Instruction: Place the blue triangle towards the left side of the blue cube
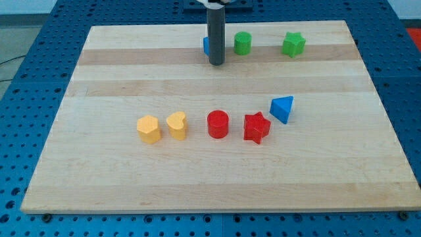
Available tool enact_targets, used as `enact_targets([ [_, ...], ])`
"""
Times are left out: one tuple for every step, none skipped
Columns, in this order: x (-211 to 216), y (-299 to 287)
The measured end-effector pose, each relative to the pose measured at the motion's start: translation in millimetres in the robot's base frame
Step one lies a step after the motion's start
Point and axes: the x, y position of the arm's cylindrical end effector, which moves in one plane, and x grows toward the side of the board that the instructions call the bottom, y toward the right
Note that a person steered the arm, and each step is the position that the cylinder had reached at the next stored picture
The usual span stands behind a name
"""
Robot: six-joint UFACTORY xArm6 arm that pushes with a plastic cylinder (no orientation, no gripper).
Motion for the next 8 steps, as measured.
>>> enact_targets([
  [-3,-25],
  [-3,-56],
  [38,-25],
  [54,74],
  [97,161],
  [154,196],
  [174,127],
  [153,95],
])
